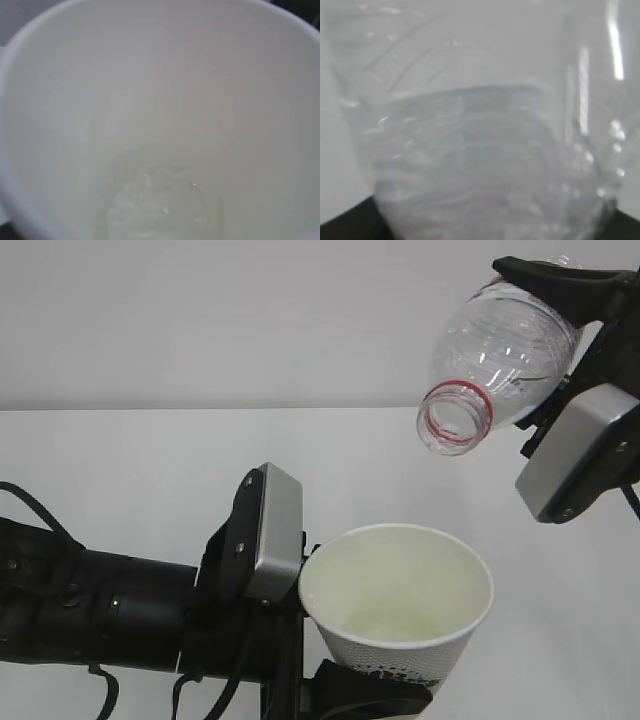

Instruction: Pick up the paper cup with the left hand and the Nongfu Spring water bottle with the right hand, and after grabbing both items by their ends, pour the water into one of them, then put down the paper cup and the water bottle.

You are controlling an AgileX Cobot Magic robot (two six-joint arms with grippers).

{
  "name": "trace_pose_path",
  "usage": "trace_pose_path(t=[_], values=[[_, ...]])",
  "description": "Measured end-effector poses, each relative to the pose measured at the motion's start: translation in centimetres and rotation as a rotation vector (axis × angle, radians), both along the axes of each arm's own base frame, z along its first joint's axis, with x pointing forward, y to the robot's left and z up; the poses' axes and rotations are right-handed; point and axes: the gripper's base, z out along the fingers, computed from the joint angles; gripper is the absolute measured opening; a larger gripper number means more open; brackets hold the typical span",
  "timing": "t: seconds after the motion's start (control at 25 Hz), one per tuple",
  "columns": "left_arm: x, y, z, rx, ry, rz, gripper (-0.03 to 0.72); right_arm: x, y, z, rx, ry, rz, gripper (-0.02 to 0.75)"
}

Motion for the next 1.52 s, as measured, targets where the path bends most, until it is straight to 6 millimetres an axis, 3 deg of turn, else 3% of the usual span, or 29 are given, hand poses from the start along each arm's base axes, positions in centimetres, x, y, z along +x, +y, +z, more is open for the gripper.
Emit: trace_pose_path(t=[1.52], values=[[0.0, 0.0, 0.0, 0.0, 0.0, 0.0, 0.498, 0.0, 0.0, 0.0, -0.011, -0.009, -0.003, 0.458]])
